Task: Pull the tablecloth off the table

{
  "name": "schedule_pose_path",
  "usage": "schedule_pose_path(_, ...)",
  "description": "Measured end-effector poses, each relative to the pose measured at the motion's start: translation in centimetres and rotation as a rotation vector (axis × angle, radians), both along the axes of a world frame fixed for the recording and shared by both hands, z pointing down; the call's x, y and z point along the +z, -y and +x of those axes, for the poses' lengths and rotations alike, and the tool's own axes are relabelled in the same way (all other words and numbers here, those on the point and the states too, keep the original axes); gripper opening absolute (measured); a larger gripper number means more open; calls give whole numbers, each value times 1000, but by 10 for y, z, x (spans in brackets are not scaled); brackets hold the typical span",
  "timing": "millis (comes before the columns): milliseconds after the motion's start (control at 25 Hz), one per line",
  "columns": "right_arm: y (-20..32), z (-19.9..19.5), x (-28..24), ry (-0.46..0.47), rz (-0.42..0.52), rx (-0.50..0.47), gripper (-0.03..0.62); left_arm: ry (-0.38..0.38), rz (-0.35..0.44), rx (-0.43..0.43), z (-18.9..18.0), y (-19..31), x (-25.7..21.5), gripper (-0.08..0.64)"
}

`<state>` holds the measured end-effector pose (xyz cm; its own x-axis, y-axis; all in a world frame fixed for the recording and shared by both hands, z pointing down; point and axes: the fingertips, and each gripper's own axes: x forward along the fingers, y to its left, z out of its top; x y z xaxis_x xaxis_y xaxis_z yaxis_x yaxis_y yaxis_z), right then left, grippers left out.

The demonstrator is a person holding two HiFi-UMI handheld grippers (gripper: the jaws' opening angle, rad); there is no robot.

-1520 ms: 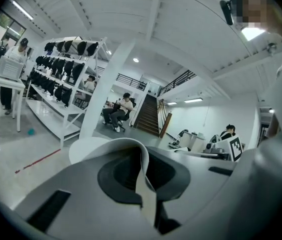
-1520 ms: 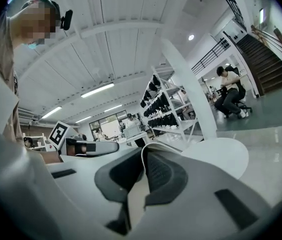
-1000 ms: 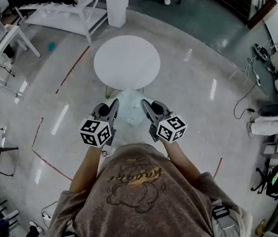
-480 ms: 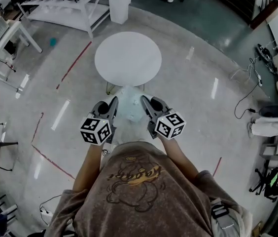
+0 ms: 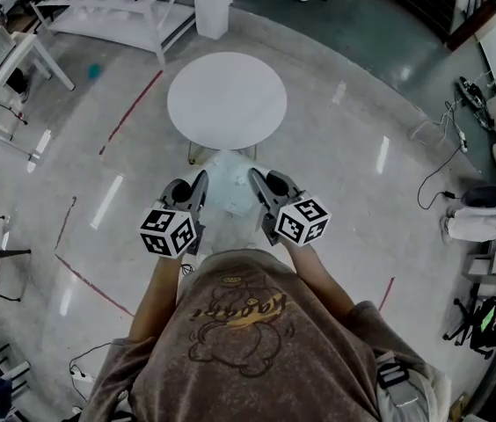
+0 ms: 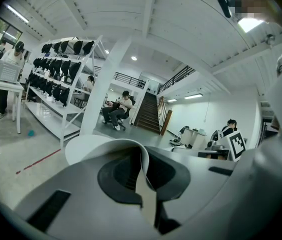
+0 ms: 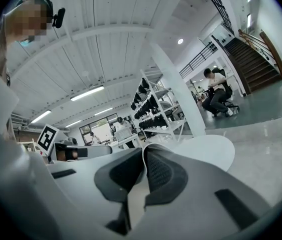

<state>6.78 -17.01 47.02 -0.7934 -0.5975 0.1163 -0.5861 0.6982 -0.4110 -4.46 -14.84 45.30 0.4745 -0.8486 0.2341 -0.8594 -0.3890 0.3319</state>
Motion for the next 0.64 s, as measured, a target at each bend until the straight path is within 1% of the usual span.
schedule_pose_path(360, -5, 5, 1, -18, -2, -18, 15, 6, -27, 9, 6, -5, 3, 21)
schedule_pose_path(640, -7, -4, 2, -22, -7, -29, 15, 17, -36, 17, -2, -9, 4, 21)
